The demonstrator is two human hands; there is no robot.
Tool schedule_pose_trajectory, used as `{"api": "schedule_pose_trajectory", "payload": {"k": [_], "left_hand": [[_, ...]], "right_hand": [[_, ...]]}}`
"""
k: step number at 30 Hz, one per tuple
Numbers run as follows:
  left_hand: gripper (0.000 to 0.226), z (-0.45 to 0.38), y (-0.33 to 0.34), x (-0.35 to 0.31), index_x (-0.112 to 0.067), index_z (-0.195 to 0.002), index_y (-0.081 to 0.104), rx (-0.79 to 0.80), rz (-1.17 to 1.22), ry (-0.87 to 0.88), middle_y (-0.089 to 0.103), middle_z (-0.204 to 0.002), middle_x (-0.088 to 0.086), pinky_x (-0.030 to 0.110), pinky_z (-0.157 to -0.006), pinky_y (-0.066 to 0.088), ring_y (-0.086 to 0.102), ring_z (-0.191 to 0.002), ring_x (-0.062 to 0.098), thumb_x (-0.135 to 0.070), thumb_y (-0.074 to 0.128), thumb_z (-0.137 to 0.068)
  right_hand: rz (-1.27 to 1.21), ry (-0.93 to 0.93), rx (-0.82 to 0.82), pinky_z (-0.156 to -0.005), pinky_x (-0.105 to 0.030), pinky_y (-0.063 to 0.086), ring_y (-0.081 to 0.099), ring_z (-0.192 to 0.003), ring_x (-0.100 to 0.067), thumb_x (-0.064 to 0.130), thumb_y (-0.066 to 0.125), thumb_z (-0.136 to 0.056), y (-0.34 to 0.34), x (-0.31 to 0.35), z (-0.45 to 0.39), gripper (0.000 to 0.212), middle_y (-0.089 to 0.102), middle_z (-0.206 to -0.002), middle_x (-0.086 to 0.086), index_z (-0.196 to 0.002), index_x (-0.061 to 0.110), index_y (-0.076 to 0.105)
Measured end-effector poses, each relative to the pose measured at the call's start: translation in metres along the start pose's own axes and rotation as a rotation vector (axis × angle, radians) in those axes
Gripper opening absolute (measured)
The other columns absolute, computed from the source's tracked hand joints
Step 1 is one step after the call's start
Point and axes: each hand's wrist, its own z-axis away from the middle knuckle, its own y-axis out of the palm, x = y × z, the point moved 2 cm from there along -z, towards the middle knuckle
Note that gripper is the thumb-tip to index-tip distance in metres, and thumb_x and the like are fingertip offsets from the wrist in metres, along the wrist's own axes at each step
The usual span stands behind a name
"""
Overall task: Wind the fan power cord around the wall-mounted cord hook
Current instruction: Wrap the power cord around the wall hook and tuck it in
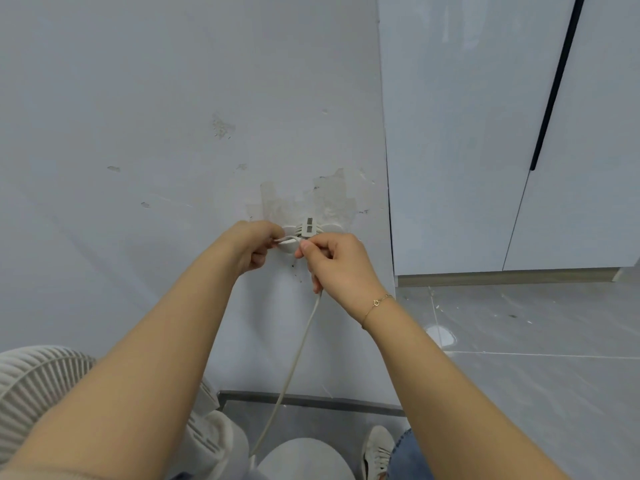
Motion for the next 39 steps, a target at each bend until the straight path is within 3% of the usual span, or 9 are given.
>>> {"api": "schedule_pose_trajectory", "payload": {"k": [5, 9, 14, 18, 22, 27, 32, 36, 39], "left_hand": [[0.006, 0.007, 0.002, -0.009, -0.005, -0.084, 0.058, -0.091, -0.07, 0.176, 0.055, -0.068, 0.009, 0.013, -0.035, 0.02, 0.027, -0.047, 0.015, -0.004, 0.057, -0.078], [0.012, 0.017, -0.005, -0.011, -0.008, -0.093, 0.06, 0.054, 0.148, 0.171, 0.067, -0.073, 0.01, 0.014, -0.036, 0.027, 0.032, -0.041, 0.009, -0.01, 0.06, -0.081], [0.019, 0.022, -0.008, -0.01, -0.007, -0.103, 0.061, 0.232, 0.234, 0.113, 0.07, -0.08, 0.009, 0.011, -0.038, 0.029, 0.035, -0.041, 0.003, -0.005, 0.059, -0.085], [0.018, 0.025, -0.008, -0.007, -0.011, -0.098, 0.06, 0.286, 0.294, 0.065, 0.071, -0.069, 0.003, 0.009, -0.037, 0.025, 0.032, -0.038, 0.002, 0.002, 0.055, -0.087], [0.007, 0.024, -0.008, -0.007, -0.012, -0.09, 0.058, 0.284, 0.335, 0.015, 0.069, -0.062, 0.003, 0.01, -0.035, 0.026, 0.029, -0.036, 0.003, -0.006, 0.06, -0.086], [0.007, 0.021, -0.006, -0.006, -0.012, -0.086, 0.057, 0.291, 0.312, -0.011, 0.064, -0.055, 0.0, 0.01, -0.034, 0.022, 0.025, -0.034, 0.003, -0.006, 0.058, -0.088], [0.015, 0.024, -0.006, -0.005, -0.011, -0.074, 0.058, 0.279, 0.288, -0.002, 0.061, -0.058, 0.002, 0.011, -0.035, 0.021, 0.024, -0.037, 0.003, -0.004, 0.057, -0.086], [0.016, 0.024, -0.005, -0.004, -0.012, -0.073, 0.058, 0.263, 0.265, 0.009, 0.061, -0.054, 0.001, 0.011, -0.035, 0.021, 0.024, -0.037, 0.004, -0.003, 0.057, -0.086], [0.013, 0.024, -0.005, -0.004, -0.013, -0.077, 0.058, 0.264, 0.222, 0.022, 0.063, -0.053, 0.0, 0.011, -0.035, 0.023, 0.026, -0.036, 0.004, -0.004, 0.059, -0.085]], "right_hand": [[-0.091, 0.038, -0.038, -0.057, -0.037, 0.05, 0.049, -0.038, -0.018, 0.022, 0.054, -0.092, -0.005, 0.003, 0.001, 0.029, 0.048, -0.043, -0.002, -0.074, 0.003, 0.066], [-0.157, 0.083, -0.033, -0.054, -0.03, 0.047, 0.048, -0.038, -0.019, 0.021, 0.057, -0.09, -0.009, 0.003, 0.0, 0.026, 0.05, -0.045, -0.008, -0.076, 0.001, 0.064], [0.123, -0.013, -0.162, -0.057, -0.043, 0.057, 0.059, -0.044, -0.022, 0.021, 0.057, -0.086, -0.011, 0.001, -0.004, 0.009, 0.054, -0.054, -0.003, -0.092, 0.014, 0.056], [0.28, -0.11, -0.167, -0.063, -0.044, 0.056, 0.061, -0.058, -0.03, 0.016, 0.054, -0.083, -0.014, 0.0, -0.004, 0.06, 0.053, -0.057, -0.002, -0.137, 0.033, 0.036], [0.272, -0.144, -0.127, -0.067, -0.042, 0.056, 0.058, -0.058, -0.024, 0.011, 0.052, -0.081, -0.016, 0.004, -0.005, 0.05, 0.045, -0.053, 0.015, -0.126, 0.033, 0.054], [0.316, -0.124, -0.135, -0.061, -0.043, 0.055, 0.062, -0.057, -0.029, 0.014, 0.055, -0.081, -0.016, 0.004, -0.005, 0.036, 0.053, -0.052, -0.001, -0.113, 0.031, 0.056], [0.449, -0.166, -0.146, -0.06, -0.038, 0.054, 0.063, -0.061, -0.027, 0.029, 0.058, -0.088, -0.015, 0.006, -0.002, 0.025, 0.056, -0.059, 0.002, -0.112, 0.024, 0.056], [0.542, -0.166, -0.178, -0.049, -0.025, 0.032, 0.047, -0.069, -0.018, 0.027, 0.056, -0.089, -0.011, 0.008, 0.0, 0.031, 0.042, -0.058, 0.013, -0.119, 0.022, 0.058], [0.591, -0.169, -0.187, -0.056, -0.026, 0.033, 0.057, -0.083, -0.022, 0.025, 0.053, -0.09, -0.009, 0.012, 0.005, 0.033, 0.068, -0.09, 0.0, -0.122, 0.024, 0.059]]}}
